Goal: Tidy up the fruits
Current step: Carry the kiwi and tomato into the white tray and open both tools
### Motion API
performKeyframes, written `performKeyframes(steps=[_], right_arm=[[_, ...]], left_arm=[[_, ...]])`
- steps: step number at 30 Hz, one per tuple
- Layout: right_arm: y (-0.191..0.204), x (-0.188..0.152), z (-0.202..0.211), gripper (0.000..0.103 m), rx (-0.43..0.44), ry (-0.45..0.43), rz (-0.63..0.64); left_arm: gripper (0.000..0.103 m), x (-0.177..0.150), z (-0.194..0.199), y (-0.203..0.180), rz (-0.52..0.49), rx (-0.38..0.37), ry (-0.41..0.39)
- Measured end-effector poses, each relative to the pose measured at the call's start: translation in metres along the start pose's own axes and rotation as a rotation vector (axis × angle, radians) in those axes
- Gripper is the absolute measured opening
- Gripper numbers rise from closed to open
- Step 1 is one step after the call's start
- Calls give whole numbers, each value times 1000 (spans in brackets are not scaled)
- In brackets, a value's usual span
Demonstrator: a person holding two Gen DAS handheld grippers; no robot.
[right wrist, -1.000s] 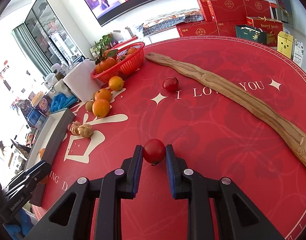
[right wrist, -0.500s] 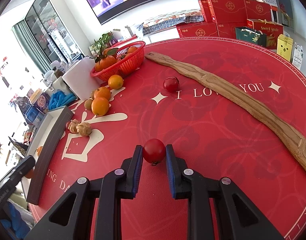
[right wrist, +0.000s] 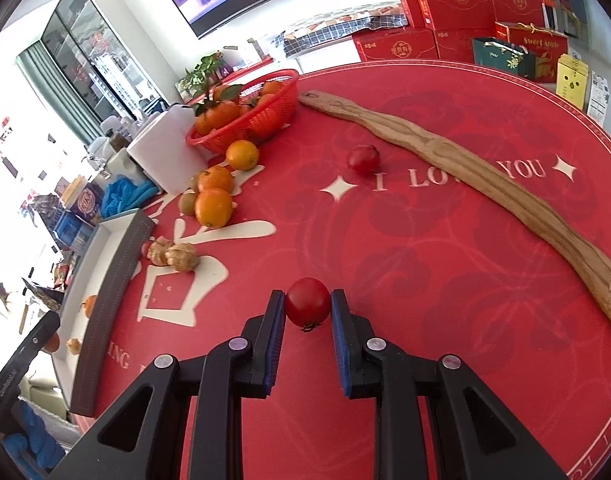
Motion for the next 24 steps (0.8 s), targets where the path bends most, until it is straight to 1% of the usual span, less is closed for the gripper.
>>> performKeyframes(steps=[6,13,17,21,24], right_arm=[[43,18,0,24,39,-2,67],[120,36,-19,24,120,27,175],[174,44,-32,24,175,47,267],[232,44,-54,24,212,85,379],[265,40,-69,24,236,113,439]], left_arm=[[29,11,4,29,35,36,-15],[29,21,4,69,74,115,-23],[29,20,-2,98,102,164,-6],[29,14,-15,125,141,211,42],[29,12,-23,136,166,222,65]])
Point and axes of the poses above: each gripper's, at about its wrist camera, not at the fingertips, and z roughly against the way its jaws point, y to its left, x to its top, the point moved 9 cm from there along -z, roughly the way its jaws point, and after that the axes turned 11 degrees about z, right-handed, at the moved point
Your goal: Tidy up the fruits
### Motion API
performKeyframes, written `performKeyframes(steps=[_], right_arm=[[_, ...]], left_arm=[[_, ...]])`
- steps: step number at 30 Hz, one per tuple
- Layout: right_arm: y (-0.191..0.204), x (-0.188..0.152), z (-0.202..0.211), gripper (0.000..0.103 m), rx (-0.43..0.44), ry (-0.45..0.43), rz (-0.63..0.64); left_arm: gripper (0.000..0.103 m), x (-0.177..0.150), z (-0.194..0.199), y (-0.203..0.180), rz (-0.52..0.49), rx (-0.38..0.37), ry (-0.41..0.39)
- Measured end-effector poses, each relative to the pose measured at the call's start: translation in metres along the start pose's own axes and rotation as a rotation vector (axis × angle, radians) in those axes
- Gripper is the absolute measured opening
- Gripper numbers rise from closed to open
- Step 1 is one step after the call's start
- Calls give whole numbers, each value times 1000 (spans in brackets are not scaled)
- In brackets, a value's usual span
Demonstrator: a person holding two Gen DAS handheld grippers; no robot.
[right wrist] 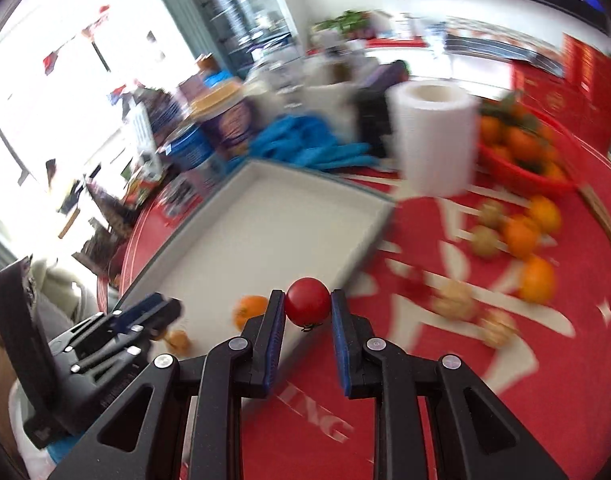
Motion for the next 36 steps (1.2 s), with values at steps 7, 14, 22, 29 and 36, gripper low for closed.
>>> performKeyframes(steps=[7,14,22,29,36], right_arm=[[31,14,-48,25,39,76,56],[31,28,-36,103,89,12,39],[-43,20,30,103,-26,-91,-60],[-125,-50,66,103,-272,-18,-129],[-182,-116,87,103,-436,36,-156]], left_arm=[[55,-5,-16,9,-25,43,1],[81,3,-10,21,23,39,-42],[81,5,22,-16,-66,1,-92],[81,-37,36,-107,-262,-104,-57],[81,-91,3,-173,-370,-74,11]])
Point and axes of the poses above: each gripper's, at about its wrist camera, not at the fingertips, and z roughly against the way its jaws point, y to its left, x to its top, the point moved 9 cm from there along -z, roughly the way its jaws point, and after that the axes turned 11 degrees about z, right-handed, at the moved point
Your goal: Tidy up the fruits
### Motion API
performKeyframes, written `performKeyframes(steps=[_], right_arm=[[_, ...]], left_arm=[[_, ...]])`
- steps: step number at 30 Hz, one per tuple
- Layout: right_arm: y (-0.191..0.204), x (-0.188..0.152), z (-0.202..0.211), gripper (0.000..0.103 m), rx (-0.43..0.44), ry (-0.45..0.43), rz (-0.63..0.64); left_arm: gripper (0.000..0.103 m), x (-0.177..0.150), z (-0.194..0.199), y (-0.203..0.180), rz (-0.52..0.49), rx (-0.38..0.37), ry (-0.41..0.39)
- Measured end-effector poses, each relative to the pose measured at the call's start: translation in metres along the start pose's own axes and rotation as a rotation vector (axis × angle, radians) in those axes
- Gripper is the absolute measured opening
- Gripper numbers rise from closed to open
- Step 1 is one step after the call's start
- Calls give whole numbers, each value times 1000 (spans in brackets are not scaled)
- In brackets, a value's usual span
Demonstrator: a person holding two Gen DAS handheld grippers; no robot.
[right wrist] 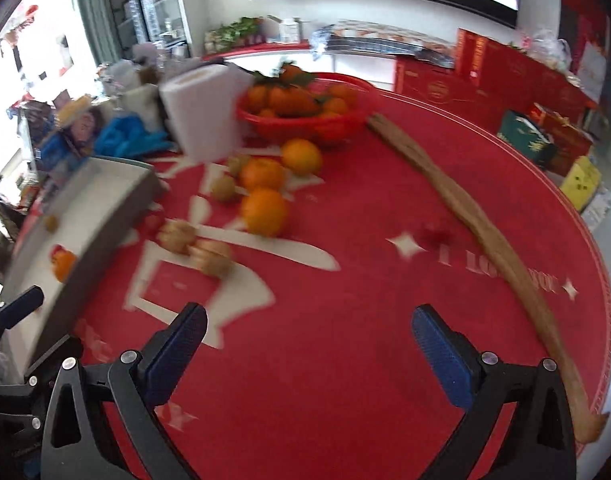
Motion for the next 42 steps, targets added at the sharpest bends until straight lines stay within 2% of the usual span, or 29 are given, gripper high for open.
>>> performKeyframes(steps=[4,7,9,12,13,16,42], right_arm=[[-21,-24,-6,103,20,28,-66],[-26,-29,-4,103,24,2,-82],[-29,-27,-4,103,22,-5,-96],[-29,-27,-5,103,0,-6,-94],[-27,-27,-7,103,-13,5,-81],[-20,-27,-12,103,-73,44,-19],[-20,-27,-14,103,-65,40,-19]], left_arm=[[82,-7,-19,-15,14,13,33],[84,-3,-28,-18,16,28,38],[88,1,-32,-19,14,26,44],[102,6,-41,-13,65,23,76],[103,7,-42,-11,79,22,82],[103,7,-44,-12,71,14,88],[103,8,-44,-13,69,11,89]])
Point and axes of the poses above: each gripper's, at about its wrist camera, not at the fingertips, and z roughly against the way its jaws point, y to its left, x to its top, the point moved 9 cm from there along -z, roughly the way its jaws point, and after that the axes turned 11 degrees about z, right-handed, at the moved point
